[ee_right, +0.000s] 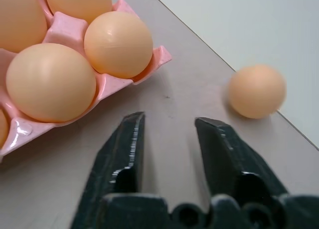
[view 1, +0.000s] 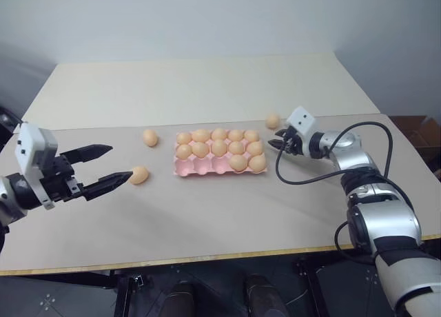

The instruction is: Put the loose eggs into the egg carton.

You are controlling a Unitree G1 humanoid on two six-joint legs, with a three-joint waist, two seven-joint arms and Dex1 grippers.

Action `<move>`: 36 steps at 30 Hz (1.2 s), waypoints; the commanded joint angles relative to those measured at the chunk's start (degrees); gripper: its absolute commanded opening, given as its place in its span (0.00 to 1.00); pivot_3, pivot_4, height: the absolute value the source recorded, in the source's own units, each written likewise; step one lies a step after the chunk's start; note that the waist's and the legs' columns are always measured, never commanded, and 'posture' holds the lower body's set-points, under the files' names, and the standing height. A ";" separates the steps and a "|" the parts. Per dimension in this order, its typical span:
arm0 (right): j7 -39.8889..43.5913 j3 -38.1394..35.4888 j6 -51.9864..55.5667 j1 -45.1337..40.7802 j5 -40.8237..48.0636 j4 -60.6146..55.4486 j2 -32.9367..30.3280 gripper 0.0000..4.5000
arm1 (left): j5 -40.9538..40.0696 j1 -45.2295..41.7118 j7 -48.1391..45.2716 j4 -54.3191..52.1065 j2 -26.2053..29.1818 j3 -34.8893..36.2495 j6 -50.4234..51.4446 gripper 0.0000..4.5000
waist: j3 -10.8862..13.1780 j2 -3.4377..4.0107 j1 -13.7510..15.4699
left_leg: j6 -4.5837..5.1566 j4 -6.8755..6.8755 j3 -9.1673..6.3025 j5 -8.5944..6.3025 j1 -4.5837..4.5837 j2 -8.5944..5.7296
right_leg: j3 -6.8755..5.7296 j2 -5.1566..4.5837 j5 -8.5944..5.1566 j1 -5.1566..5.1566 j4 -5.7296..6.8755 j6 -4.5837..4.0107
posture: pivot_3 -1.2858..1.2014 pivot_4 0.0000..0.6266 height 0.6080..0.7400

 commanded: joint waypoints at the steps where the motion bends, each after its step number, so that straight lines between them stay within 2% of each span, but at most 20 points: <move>1: 1.84 -1.70 0.19 -0.78 1.87 -3.77 -1.50 0.73 | -1.17 0.31 0.62 -1.89 -0.32 2.27 0.20 1.00 | 0.00 0.00 0.05 | 0.00 0.00 0.00 0.00 0.00 0.00 | 0.00 0.00 0.00 0.00 0.00 0.00 | 0.52 0.24 1.00; 4: 4.18 -2.10 0.61 -0.10 2.22 -6.31 -2.42 0.97 | -1.40 0.36 1.18 -2.38 -0.64 1.97 0.31 1.00 | 0.00 0.00 0.07 | 0.00 0.00 0.00 0.00 0.00 0.00 | 0.00 -0.01 0.00 0.00 0.00 0.00 | 0.52 0.24 1.00; 5: 4.81 -2.28 0.95 0.25 2.40 -7.42 -2.78 0.99 | -1.56 0.31 1.32 -2.54 -0.75 1.92 0.49 1.00 | 0.00 0.00 0.07 | 0.00 0.00 0.00 0.00 0.00 0.00 | 0.00 -0.01 0.00 0.00 0.00 0.00 | 0.52 0.24 1.00; 12: 1.36 -1.92 1.97 1.69 1.67 -10.63 -3.64 0.99 | -1.74 -0.19 1.70 -2.79 -1.12 1.12 0.61 1.00 | 0.00 0.00 0.09 | 0.00 0.00 0.00 0.00 0.01 0.00 | 0.00 -0.01 0.00 0.00 0.01 0.00 | 0.52 0.24 1.00; 15: -4.94 -2.07 3.19 0.66 0.44 -8.06 -3.29 0.99 | -1.80 -0.99 1.89 -2.55 -1.07 0.54 0.59 1.00 | 0.00 0.00 0.13 | 0.00 0.00 0.00 0.00 0.01 0.00 | 0.00 0.00 0.00 0.00 0.01 0.00 | 0.52 0.24 1.00; 18: -7.61 -2.27 4.00 -0.05 0.35 -6.84 -3.18 0.99 | -1.88 -1.12 1.89 -2.72 -1.04 0.51 0.73 1.00 | 0.00 0.00 0.14 | 0.00 0.00 0.00 0.00 -0.01 -0.02 | 0.00 -0.02 0.00 0.00 -0.01 0.00 | 0.52 0.24 1.00; 30: -5.35 -2.80 5.10 0.18 2.06 -8.47 -2.81 0.99 | -2.50 0.02 1.88 -3.65 -1.00 1.64 1.54 1.00 | 0.00 0.00 0.08 | 0.00 0.00 0.00 0.00 0.00 -0.01 | 0.00 -0.01 0.00 0.00 0.00 0.00 | 0.52 0.24 1.00; 36: -8.88 -2.33 4.38 -2.85 0.86 -3.34 -1.02 0.99 | -2.62 0.14 1.85 -3.57 -0.91 1.67 1.53 1.00 | 0.00 0.00 -0.13 | 0.00 0.00 0.01 0.00 0.01 -0.01 | 0.01 0.00 0.00 0.00 0.00 0.00 | 0.52 0.24 1.00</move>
